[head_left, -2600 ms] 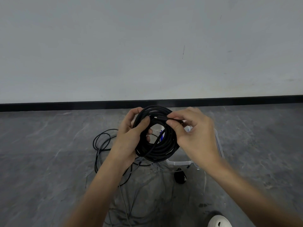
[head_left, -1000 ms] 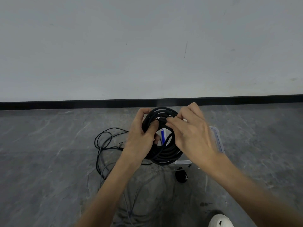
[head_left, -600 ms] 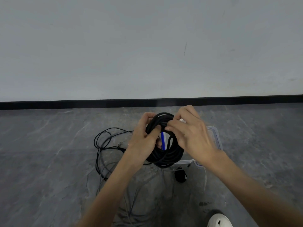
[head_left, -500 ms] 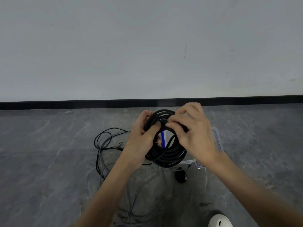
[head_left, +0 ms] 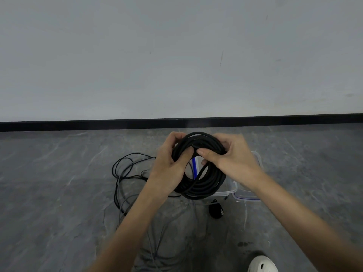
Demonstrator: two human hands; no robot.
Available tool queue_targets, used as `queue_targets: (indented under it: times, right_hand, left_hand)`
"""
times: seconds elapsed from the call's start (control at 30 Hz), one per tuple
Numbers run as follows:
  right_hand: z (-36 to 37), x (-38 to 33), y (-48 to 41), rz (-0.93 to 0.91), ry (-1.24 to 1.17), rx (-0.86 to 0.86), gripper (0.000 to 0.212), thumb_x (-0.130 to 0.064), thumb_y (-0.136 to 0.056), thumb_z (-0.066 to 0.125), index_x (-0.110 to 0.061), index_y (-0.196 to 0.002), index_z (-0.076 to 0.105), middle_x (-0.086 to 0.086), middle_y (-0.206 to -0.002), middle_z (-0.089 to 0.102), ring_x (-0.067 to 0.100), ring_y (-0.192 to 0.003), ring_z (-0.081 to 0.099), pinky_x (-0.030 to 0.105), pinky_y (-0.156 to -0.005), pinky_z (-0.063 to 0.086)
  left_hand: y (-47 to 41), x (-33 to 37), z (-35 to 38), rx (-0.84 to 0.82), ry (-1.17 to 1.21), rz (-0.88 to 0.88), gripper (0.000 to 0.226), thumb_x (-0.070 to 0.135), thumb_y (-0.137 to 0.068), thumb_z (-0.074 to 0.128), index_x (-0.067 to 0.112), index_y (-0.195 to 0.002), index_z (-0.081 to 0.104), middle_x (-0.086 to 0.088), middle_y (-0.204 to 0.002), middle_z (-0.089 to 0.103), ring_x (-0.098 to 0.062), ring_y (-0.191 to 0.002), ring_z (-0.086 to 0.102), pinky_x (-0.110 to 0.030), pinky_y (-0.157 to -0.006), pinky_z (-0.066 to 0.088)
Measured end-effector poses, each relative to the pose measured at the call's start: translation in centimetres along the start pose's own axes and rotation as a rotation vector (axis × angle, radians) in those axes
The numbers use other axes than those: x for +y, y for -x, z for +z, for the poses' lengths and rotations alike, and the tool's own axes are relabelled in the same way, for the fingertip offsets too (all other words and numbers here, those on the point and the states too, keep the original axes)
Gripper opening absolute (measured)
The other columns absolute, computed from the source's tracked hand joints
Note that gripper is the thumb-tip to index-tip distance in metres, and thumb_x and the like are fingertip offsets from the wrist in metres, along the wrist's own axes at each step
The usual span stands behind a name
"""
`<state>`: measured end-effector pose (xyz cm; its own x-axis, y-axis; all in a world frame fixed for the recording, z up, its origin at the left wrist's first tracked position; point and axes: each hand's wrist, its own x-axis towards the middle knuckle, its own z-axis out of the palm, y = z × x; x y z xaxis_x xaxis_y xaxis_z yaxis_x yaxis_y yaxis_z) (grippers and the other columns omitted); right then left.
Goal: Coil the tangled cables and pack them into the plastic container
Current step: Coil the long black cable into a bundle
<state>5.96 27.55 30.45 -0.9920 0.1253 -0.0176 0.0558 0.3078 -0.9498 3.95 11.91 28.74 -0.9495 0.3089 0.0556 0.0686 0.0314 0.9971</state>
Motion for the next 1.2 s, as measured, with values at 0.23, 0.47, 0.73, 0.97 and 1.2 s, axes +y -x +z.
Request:
queue_targets:
  times: [0.23,0.47,0.73,0.97,1.2]
  right_hand:
    - [-0.1,0.1,0.0,0.035,0.040,0.019,0.007,-0.011,-0.081,0.076,-0.012,-0.087,0.074,0.005,-0.072,0.073,0.020,-0.063,0.071,0.045,-0.066,0.060]
    - [0.0,0.3,-0.1,0.115,0.006,-0.039,0.008,-0.013,-0.078,0.078,-0.012,-0.085,0.075,0.007,-0.069,0.073,0.020,-0.063,0.072,0.045,-0.068,0.061]
    - [0.2,0.4,0.1,0.176,-0.078,-0.089,0.012,-0.008,-0.075,0.079,-0.012,-0.086,0.075,0.011,-0.075,0.074,0.025,-0.071,0.073,0.041,-0.073,0.061]
    - [0.0,0.0,0.4,0.172,-0.125,-0.107,0.014,-0.007,-0.075,0.080,-0.010,-0.088,0.076,0.012,-0.078,0.074,0.027,-0.075,0.072,0.037,-0.075,0.060]
    - [0.4,0.0,0.7,0.162,-0.113,-0.131,0.009,-0.011,-0.082,0.074,-0.009,-0.090,0.075,0.014,-0.078,0.073,0.030,-0.080,0.071,0.042,-0.080,0.058]
  left_hand:
    - [0.2,-0.4,0.7,0.073,-0.033,0.018,0.020,0.003,-0.093,0.057,0.021,-0.102,0.054,0.004,-0.092,0.065,-0.002,-0.087,0.062,-0.011,-0.077,0.047]
    - [0.0,-0.9,0.6,0.170,0.051,-0.058,0.027,0.001,-0.088,0.063,0.022,-0.105,0.061,0.011,-0.095,0.069,0.003,-0.090,0.065,-0.008,-0.076,0.048]
    - [-0.4,-0.8,0.4,0.221,0.130,-0.127,0.026,-0.003,-0.083,0.065,0.021,-0.095,0.064,0.013,-0.080,0.068,-0.002,-0.080,0.067,-0.012,-0.069,0.050]
    - [-0.2,-0.5,0.4,0.217,0.110,-0.121,0.024,0.002,-0.083,0.069,0.019,-0.099,0.066,0.007,-0.088,0.070,-0.002,-0.081,0.068,-0.010,-0.068,0.050]
    - [-0.2,-0.7,0.3,0.247,0.148,-0.169,0.025,-0.003,-0.079,0.071,0.019,-0.087,0.063,0.006,-0.075,0.067,-0.010,-0.075,0.066,-0.018,-0.068,0.053]
